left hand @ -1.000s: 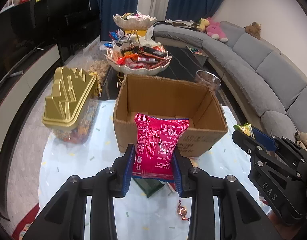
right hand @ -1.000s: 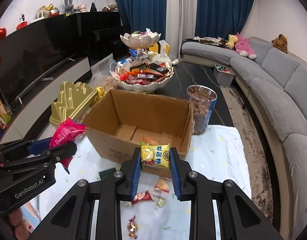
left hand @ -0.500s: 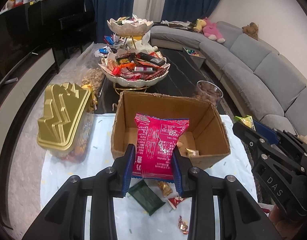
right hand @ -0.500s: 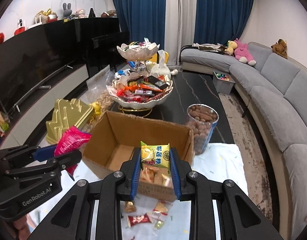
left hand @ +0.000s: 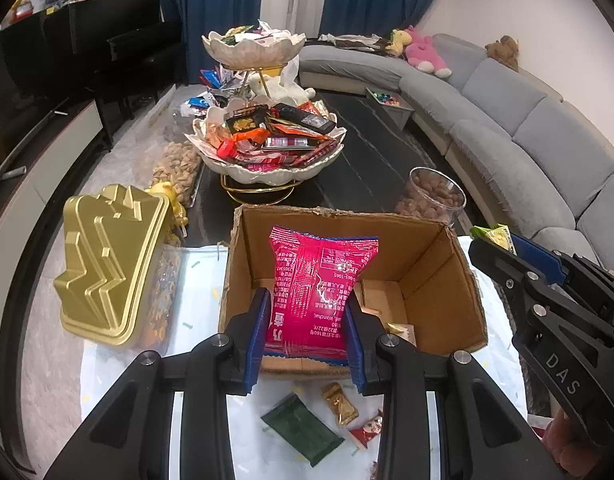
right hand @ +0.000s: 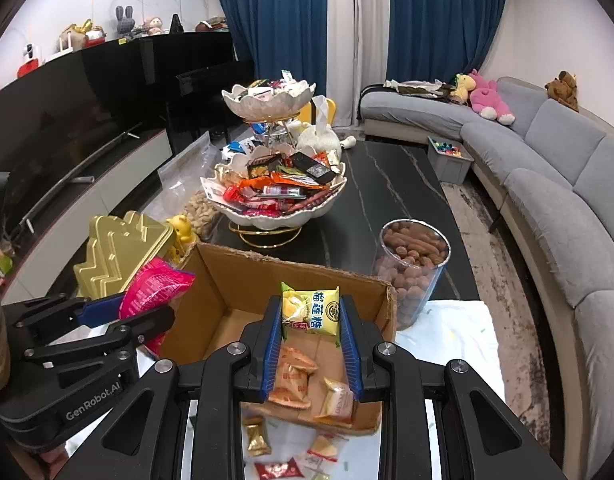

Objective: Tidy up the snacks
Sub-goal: 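Lift both held packets and carry them over the open box, then open both tools to drop the pink and yellow-green packets into the box, then move both tools back from the box toward the snacks on the cloth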

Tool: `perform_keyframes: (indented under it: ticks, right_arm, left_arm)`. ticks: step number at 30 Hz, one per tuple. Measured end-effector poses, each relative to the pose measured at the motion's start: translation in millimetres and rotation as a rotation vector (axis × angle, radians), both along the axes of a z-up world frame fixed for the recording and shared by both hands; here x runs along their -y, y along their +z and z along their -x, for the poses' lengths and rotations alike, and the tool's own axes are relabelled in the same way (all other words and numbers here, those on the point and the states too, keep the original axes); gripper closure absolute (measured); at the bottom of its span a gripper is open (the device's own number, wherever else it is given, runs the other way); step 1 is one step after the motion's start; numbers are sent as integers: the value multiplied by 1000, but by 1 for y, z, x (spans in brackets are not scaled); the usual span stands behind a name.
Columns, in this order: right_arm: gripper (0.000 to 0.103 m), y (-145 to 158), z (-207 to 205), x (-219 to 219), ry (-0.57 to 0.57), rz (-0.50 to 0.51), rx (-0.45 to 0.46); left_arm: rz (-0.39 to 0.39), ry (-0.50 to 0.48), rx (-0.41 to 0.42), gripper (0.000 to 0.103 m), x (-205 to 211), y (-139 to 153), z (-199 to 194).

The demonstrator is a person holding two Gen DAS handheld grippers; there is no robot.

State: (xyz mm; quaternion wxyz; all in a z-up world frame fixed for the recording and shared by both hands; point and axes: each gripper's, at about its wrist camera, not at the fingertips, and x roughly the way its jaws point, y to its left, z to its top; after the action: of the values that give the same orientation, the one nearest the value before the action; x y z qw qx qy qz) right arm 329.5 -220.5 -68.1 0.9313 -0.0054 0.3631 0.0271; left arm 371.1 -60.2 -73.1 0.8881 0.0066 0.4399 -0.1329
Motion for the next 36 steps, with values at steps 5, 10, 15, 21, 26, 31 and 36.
perform_keyframes:
  ticks: [5,10,15,21,26,31,36]
  right_arm:
    - [74,-9,-12,-2,6,0,-27]
    - [74,-21,-17,-5,20,6,-54]
    - [66,-21,-15,-5,30,27,-35]
    - [37,-8,-10,-4,0,53,1]
    - [22,8,1,1,-43,69,36]
    - [22,18,15,2,-54,71,52]
    - [22,25,32,4,-65,67,61]
  left_arm:
    - [5,6,-27,68,-1,-11,-11]
    - [-1,8,-54,68,0,-23,-18]
    - [8,17,-62,49,-1,-26,-17]
    - [-9,60,-41,22,-7,-18,-11]
    - [-29,79,-22,15,-13,-8,-3]
    - [-37,86,-4,13,-16,2,9]
    - [-37,97,1,13,-20,10,23]
